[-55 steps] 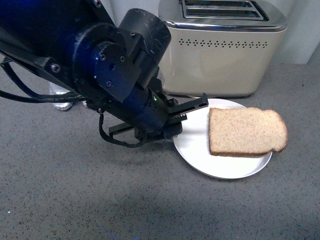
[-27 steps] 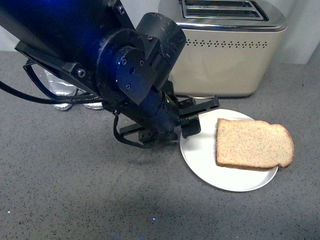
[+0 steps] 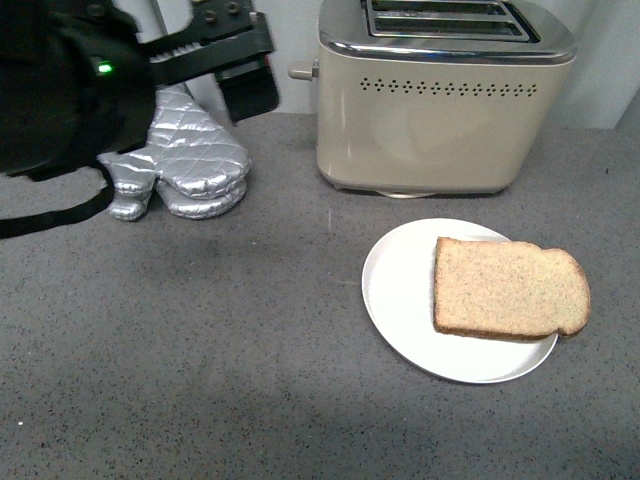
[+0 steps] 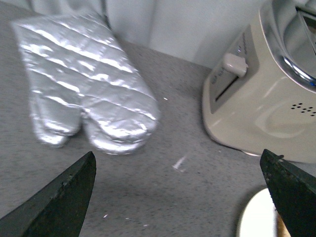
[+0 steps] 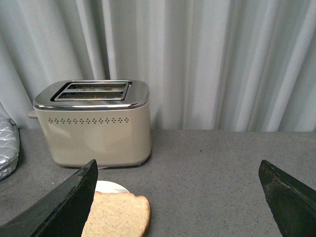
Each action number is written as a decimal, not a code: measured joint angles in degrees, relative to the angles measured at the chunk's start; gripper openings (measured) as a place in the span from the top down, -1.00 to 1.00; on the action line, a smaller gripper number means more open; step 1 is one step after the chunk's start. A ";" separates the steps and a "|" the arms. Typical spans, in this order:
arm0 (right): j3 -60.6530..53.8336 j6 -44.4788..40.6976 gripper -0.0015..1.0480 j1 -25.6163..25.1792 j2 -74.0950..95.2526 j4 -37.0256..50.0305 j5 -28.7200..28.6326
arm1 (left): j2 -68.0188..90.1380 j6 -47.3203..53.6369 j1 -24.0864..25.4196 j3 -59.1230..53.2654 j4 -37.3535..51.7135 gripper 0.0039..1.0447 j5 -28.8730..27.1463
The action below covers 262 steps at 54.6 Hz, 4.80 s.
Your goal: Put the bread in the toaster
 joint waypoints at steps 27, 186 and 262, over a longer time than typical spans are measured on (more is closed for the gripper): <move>0.00 0.00 -0.81 0.00 0.00 -0.02 0.00 | -23.08 25.83 12.72 -29.75 30.82 0.88 9.60; 8.35 -8.96 -0.81 -4.90 44.92 17.09 0.09 | -95.10 26.62 24.94 -37.44 -31.41 -0.88 21.94; 51.01 10.62 -0.40 -2.19 118.40 3.10 -21.92 | -95.10 26.62 24.94 -37.44 -31.41 -0.88 21.94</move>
